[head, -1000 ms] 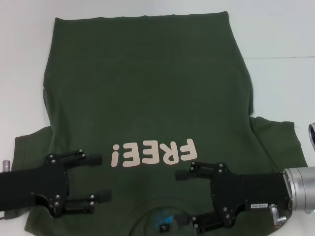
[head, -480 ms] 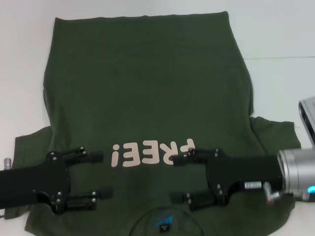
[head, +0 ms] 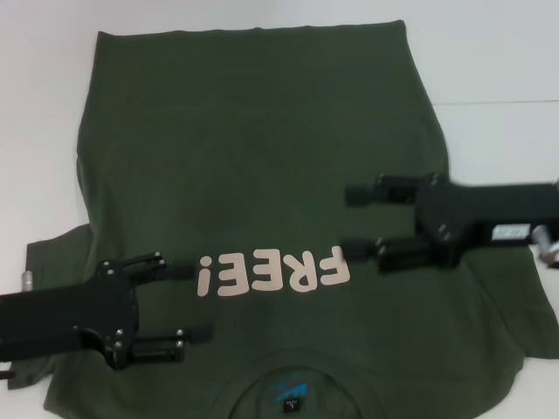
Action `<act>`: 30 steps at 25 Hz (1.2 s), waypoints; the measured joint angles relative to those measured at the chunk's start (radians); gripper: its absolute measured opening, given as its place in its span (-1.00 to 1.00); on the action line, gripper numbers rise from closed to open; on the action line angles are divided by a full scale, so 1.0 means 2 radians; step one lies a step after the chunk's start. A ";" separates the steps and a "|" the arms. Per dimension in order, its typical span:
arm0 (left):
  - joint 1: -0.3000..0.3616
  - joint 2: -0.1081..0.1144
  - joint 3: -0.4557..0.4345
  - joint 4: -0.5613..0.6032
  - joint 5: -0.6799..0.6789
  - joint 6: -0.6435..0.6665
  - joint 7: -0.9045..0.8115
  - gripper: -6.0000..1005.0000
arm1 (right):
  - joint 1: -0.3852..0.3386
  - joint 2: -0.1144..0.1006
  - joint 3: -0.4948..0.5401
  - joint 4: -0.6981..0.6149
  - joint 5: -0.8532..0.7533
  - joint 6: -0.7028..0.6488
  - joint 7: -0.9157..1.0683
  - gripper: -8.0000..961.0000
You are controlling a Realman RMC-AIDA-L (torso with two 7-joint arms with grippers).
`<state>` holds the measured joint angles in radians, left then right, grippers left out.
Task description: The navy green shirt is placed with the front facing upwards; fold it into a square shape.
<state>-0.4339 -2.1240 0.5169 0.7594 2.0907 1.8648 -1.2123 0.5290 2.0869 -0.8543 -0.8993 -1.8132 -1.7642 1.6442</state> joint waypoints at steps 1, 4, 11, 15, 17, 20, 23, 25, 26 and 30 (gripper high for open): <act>-0.001 0.000 0.000 0.000 0.000 0.000 0.000 0.65 | 0.001 -0.003 0.009 -0.013 -0.001 -0.005 0.030 0.96; -0.005 -0.002 0.000 -0.004 0.000 -0.003 0.000 0.65 | 0.002 -0.015 0.020 -0.034 -0.015 -0.008 0.102 0.96; -0.015 -0.005 0.001 -0.007 -0.001 -0.012 -0.003 0.65 | -0.002 -0.037 0.072 -0.051 -0.065 -0.013 0.174 0.87; -0.019 -0.005 0.003 -0.011 -0.001 -0.016 -0.007 0.65 | -0.006 -0.041 0.095 -0.069 -0.086 -0.027 0.181 0.78; -0.022 -0.005 0.003 -0.015 0.000 -0.016 -0.007 0.65 | -0.007 -0.041 0.100 -0.092 -0.115 -0.023 0.202 0.73; -0.024 -0.005 0.003 -0.018 0.001 -0.017 -0.008 0.65 | -0.007 -0.039 0.105 -0.133 -0.169 -0.019 0.252 0.71; -0.024 -0.005 0.003 -0.019 0.001 -0.019 -0.008 0.65 | -0.006 -0.040 0.113 -0.158 -0.205 -0.020 0.294 0.72; -0.024 -0.005 0.003 -0.020 0.002 -0.020 -0.008 0.65 | -0.003 -0.044 0.121 -0.168 -0.228 -0.024 0.319 0.71; -0.024 -0.006 0.003 -0.020 0.002 -0.020 -0.008 0.65 | 0.000 -0.046 0.123 -0.170 -0.241 -0.027 0.333 0.70; -0.024 -0.006 0.003 -0.020 0.003 -0.020 -0.016 0.65 | 0.015 -0.053 0.129 -0.172 -0.298 -0.057 0.373 0.66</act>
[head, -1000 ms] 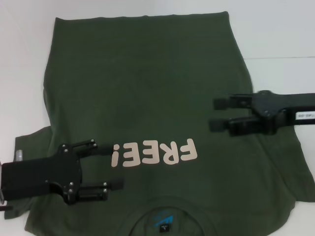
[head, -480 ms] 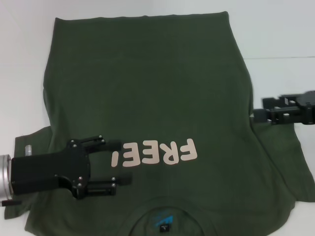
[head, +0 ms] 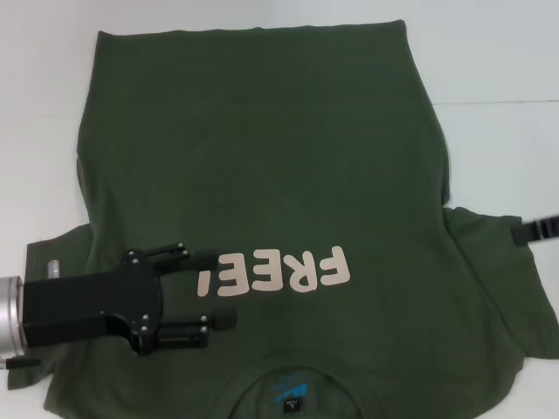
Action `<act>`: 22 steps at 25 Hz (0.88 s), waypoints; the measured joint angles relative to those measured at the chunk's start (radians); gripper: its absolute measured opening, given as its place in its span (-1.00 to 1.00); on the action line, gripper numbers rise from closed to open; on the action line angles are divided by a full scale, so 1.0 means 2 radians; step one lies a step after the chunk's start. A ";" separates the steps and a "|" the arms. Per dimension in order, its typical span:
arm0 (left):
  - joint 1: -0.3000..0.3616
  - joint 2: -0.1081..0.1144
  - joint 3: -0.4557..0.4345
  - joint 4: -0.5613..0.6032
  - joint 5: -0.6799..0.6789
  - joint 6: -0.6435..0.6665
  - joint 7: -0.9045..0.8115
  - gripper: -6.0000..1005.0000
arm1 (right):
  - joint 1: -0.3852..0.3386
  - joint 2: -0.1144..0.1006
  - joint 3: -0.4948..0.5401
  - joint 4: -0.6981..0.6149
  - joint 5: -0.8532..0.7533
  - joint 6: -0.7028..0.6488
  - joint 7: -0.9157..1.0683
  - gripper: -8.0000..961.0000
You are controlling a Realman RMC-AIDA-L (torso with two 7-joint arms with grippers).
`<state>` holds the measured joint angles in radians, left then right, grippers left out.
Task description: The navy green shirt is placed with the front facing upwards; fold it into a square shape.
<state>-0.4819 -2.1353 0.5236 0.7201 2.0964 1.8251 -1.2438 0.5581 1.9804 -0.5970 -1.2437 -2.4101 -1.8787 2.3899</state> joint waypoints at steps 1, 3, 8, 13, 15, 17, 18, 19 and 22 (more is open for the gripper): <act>0.000 0.000 0.000 0.000 0.000 0.001 -0.002 0.65 | 0.005 0.000 0.004 0.000 -0.015 -0.011 0.005 0.66; -0.001 0.000 0.000 0.000 0.000 0.003 -0.005 0.65 | 0.013 0.000 0.008 -0.001 -0.044 -0.025 0.015 0.65; -0.002 0.000 0.001 0.001 0.000 0.004 -0.009 0.65 | 0.033 0.001 0.005 -0.001 -0.152 -0.036 0.035 0.65; -0.002 -0.001 0.000 0.000 0.000 0.005 -0.010 0.65 | 0.038 0.002 0.003 0.003 -0.197 -0.033 0.043 0.64; -0.002 -0.001 0.001 0.000 0.000 0.005 -0.010 0.65 | 0.037 0.003 0.003 0.003 -0.200 -0.032 0.044 0.65; -0.001 -0.002 0.001 0.000 0.000 0.006 -0.010 0.65 | 0.036 0.003 0.003 0.006 -0.200 -0.030 0.044 0.65; 0.000 -0.002 0.001 0.000 0.000 0.006 -0.010 0.65 | 0.035 0.003 0.002 0.009 -0.201 -0.029 0.045 0.65; 0.000 -0.003 0.001 0.000 0.000 0.006 -0.010 0.65 | 0.035 0.003 0.002 0.012 -0.201 -0.027 0.046 0.65; 0.002 -0.005 0.002 0.000 0.000 0.006 -0.010 0.65 | 0.034 0.003 0.000 0.028 -0.210 -0.014 0.046 0.65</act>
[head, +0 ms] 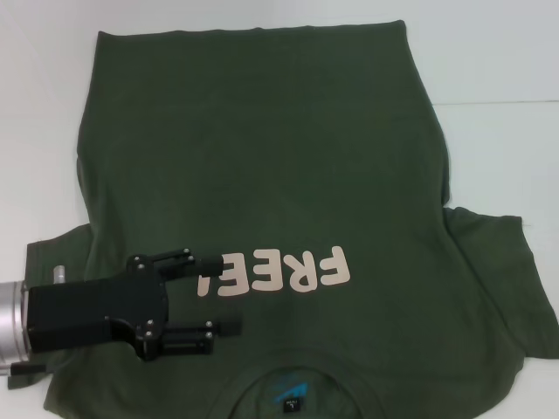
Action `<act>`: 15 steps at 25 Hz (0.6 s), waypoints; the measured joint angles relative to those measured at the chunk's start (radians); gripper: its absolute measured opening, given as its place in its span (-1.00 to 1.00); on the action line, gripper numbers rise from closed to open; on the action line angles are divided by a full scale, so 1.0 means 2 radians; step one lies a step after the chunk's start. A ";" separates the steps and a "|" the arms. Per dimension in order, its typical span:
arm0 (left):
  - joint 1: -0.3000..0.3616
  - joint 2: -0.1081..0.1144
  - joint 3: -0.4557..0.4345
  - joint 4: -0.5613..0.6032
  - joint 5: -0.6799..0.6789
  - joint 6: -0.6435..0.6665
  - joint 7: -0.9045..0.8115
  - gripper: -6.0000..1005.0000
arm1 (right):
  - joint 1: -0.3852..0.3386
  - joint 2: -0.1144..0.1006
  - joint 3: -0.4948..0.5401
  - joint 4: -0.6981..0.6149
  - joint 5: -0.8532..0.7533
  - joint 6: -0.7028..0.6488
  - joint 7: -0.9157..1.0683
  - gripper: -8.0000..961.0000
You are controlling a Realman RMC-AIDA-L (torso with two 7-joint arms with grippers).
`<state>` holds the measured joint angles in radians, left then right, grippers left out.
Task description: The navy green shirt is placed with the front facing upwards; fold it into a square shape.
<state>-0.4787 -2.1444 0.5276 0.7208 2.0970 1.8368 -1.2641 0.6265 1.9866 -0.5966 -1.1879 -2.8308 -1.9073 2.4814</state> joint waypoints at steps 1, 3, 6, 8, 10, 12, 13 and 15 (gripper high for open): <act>0.000 0.000 0.000 0.000 0.000 0.000 0.000 0.65 | 0.000 0.000 -0.001 0.005 -0.004 0.004 -0.001 0.64; 0.002 -0.001 0.001 0.000 0.000 0.000 0.000 0.65 | 0.000 -0.002 -0.005 0.017 -0.009 0.013 -0.001 0.65; 0.003 -0.002 0.006 0.000 0.001 0.000 0.001 0.65 | 0.003 -0.007 -0.013 0.040 -0.011 0.021 0.002 0.65; 0.003 -0.002 0.008 0.000 0.001 0.001 0.001 0.65 | 0.006 -0.008 -0.018 0.053 -0.011 0.025 0.005 0.65; 0.004 -0.002 0.009 0.000 0.001 0.000 0.001 0.65 | 0.007 -0.009 -0.023 0.061 -0.012 0.032 0.006 0.64; 0.004 -0.002 0.010 -0.003 0.001 -0.001 0.003 0.65 | 0.008 -0.009 -0.032 0.070 -0.012 0.040 0.010 0.65; 0.004 -0.002 0.010 -0.005 0.001 -0.002 0.003 0.65 | 0.009 -0.009 -0.036 0.075 -0.012 0.045 0.013 0.65; 0.004 -0.002 0.010 -0.006 0.001 -0.004 0.004 0.65 | 0.012 -0.009 -0.046 0.088 -0.013 0.054 0.016 0.65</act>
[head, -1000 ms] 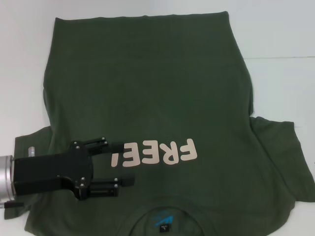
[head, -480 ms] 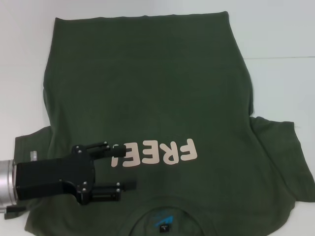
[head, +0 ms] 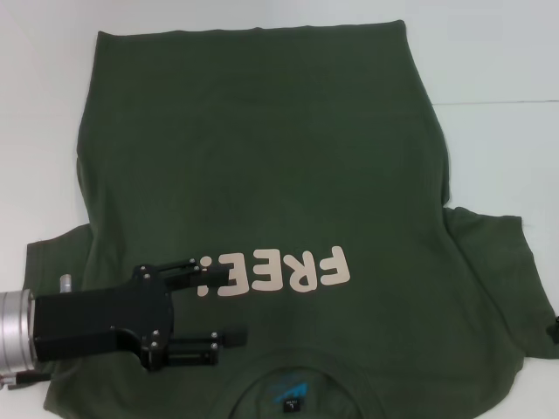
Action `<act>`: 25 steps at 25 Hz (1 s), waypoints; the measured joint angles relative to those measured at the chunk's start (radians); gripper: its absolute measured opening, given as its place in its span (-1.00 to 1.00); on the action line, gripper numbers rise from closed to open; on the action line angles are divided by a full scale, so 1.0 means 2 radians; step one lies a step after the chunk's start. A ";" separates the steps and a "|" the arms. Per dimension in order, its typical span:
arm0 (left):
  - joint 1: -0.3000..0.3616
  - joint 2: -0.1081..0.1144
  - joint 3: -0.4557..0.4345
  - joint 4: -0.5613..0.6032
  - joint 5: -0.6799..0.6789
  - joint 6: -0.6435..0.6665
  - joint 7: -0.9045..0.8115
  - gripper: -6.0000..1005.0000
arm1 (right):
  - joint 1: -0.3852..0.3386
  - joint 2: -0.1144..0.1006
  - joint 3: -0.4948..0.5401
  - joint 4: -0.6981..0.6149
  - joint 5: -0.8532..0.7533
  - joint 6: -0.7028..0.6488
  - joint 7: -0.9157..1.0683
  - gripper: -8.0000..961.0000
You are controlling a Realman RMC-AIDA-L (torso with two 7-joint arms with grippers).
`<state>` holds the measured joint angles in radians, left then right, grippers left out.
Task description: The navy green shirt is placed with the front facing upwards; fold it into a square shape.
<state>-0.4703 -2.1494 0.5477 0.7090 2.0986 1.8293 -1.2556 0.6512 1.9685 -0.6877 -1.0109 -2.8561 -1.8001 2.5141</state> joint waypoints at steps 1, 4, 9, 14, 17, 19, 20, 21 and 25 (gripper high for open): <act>0.000 0.000 0.000 0.000 0.000 0.000 0.000 0.65 | 0.001 0.000 -0.002 0.005 0.000 0.003 0.001 0.65; 0.000 0.000 0.000 0.000 0.000 -0.001 0.000 0.65 | 0.007 0.000 -0.006 0.023 -0.002 0.013 0.001 0.65; 0.000 0.000 0.000 0.000 0.000 -0.002 0.001 0.65 | 0.015 0.000 -0.009 0.042 -0.016 0.030 0.001 0.65; 0.000 0.000 0.000 -0.001 0.000 -0.003 0.001 0.65 | 0.018 0.000 -0.010 0.055 -0.017 0.039 0.002 0.65; 0.000 0.000 0.000 -0.001 0.000 -0.003 0.001 0.65 | 0.019 0.000 -0.011 0.056 -0.018 0.040 0.002 0.65; 0.000 0.000 0.000 -0.001 0.000 -0.003 0.001 0.65 | 0.019 0.000 -0.011 0.057 -0.018 0.040 0.002 0.65; 0.000 0.000 0.000 -0.001 0.000 -0.003 0.001 0.65 | 0.020 0.000 -0.011 0.059 -0.018 0.040 0.002 0.65; 0.000 0.000 0.000 -0.001 0.000 -0.003 0.001 0.65 | 0.021 0.000 -0.011 0.061 -0.018 0.041 0.002 0.65; 0.000 0.000 0.001 -0.001 0.000 -0.003 0.001 0.65 | 0.022 0.000 -0.011 0.070 -0.018 0.046 0.002 0.65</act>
<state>-0.4696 -2.1491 0.5491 0.7071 2.0985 1.8238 -1.2532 0.6943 1.9682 -0.7087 -0.8710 -2.8916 -1.7081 2.5173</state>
